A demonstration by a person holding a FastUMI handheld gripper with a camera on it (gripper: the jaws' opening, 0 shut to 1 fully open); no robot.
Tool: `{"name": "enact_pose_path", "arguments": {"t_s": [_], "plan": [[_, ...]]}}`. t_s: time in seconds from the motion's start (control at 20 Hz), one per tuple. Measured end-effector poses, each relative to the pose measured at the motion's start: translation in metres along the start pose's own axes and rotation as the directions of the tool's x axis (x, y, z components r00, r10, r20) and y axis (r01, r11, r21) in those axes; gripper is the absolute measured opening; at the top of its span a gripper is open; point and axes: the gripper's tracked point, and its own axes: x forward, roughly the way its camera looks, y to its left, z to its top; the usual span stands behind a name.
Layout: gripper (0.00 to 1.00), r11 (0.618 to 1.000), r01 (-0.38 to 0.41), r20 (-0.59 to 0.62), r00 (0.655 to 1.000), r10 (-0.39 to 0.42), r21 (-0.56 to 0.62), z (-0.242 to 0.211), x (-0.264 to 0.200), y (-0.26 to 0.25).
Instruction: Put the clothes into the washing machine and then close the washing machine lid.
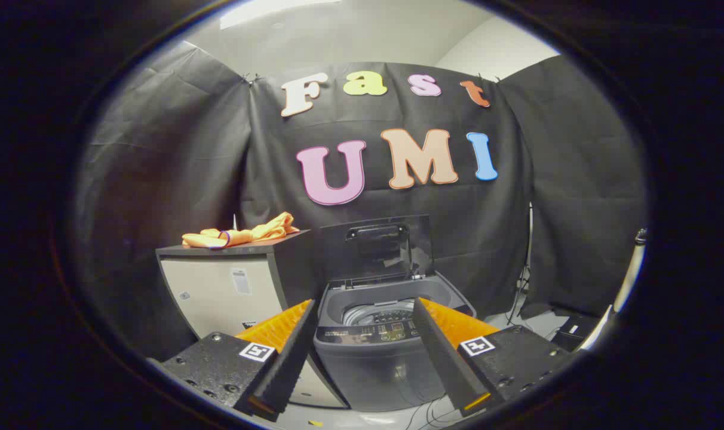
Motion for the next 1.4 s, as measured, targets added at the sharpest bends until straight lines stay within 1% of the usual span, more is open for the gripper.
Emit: {"name": "enact_pose_path", "arguments": {"t_s": [0.45,0.9,1.15,1.3,1.4], "plan": [[0.97,1.0,0.01,-0.007,1.0,-0.01,-0.021,-0.012,0.003,0.001],[0.97,1.0,-0.001,-0.03,1.0,0.001,-0.004,-0.02,0.006,0.005],[0.97,0.999,-0.039,-0.019,0.999,0.039,0.016,-0.001,0.017,0.029],[0.97,0.998,-0.068,0.008,0.998,0.068,0.012,0.025,0.026,0.058],[0.97,0.997,-0.073,0.013,0.997,0.073,0.01,0.043,0.037,0.077]]}}
